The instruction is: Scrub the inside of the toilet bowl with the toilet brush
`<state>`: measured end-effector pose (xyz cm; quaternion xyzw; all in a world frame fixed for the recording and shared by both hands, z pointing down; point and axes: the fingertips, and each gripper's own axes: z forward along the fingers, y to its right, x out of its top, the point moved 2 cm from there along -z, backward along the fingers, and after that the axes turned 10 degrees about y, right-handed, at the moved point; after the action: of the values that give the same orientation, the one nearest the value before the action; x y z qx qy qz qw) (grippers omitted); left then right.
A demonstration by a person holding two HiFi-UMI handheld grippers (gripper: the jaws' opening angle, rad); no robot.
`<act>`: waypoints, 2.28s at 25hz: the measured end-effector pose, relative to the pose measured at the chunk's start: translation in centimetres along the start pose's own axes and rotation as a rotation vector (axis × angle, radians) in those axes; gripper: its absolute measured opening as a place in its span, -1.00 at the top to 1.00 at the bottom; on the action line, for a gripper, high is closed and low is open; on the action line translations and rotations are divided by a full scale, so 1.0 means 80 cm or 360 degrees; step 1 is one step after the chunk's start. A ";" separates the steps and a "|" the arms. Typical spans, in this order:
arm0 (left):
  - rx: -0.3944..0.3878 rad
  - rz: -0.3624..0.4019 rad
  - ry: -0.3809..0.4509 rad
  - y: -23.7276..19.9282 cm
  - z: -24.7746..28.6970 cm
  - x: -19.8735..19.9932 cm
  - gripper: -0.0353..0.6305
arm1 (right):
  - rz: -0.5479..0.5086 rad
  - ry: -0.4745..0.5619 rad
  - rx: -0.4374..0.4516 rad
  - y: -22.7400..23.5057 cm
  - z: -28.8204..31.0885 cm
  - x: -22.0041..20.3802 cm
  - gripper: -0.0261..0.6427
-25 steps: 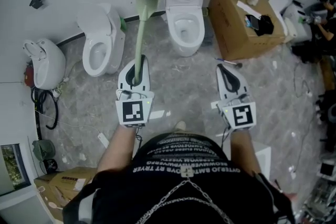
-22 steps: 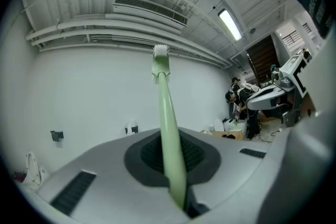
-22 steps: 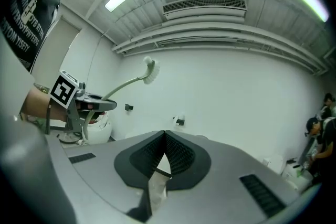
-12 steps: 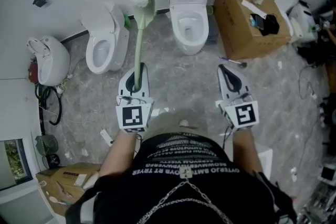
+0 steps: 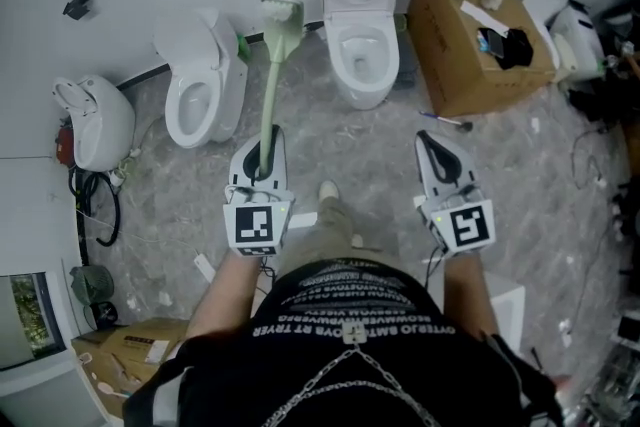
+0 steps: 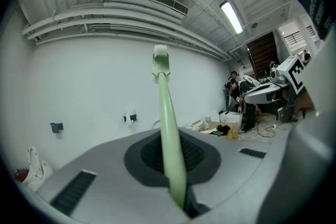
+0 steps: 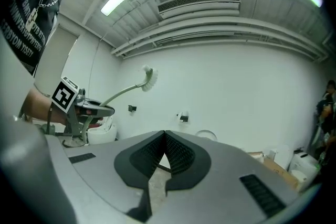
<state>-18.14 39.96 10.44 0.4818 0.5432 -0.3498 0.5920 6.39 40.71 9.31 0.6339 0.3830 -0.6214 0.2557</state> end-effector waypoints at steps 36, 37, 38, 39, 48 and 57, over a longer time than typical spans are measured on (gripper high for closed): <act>-0.0256 -0.0016 -0.0047 -0.050 0.252 -0.044 0.88 | 0.0027 -0.0164 -0.0097 0.124 0.176 -0.039 0.91; -0.0263 -0.0013 -0.0043 -0.054 0.258 -0.045 0.89 | 0.0030 -0.0168 -0.0098 0.126 0.183 -0.041 0.91; -0.0267 -0.0011 -0.0037 -0.059 0.264 -0.046 0.89 | 0.0034 -0.0172 -0.0100 0.127 0.190 -0.043 0.91; -0.0271 -0.0013 -0.0033 -0.064 0.270 -0.048 0.89 | 0.0036 -0.0173 -0.0100 0.127 0.198 -0.045 0.91; -0.0328 -0.0048 -0.0004 -0.100 0.319 -0.059 0.89 | -0.0005 -0.0133 -0.0114 0.133 0.260 -0.034 0.91; -0.0359 -0.0067 -0.0015 -0.107 0.344 -0.066 0.89 | -0.0002 -0.0125 -0.0160 0.149 0.278 -0.036 0.91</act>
<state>-18.60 10.76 12.50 0.3990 0.5862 -0.3012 0.6375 2.95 15.55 8.19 0.5950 0.4038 -0.6260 0.3016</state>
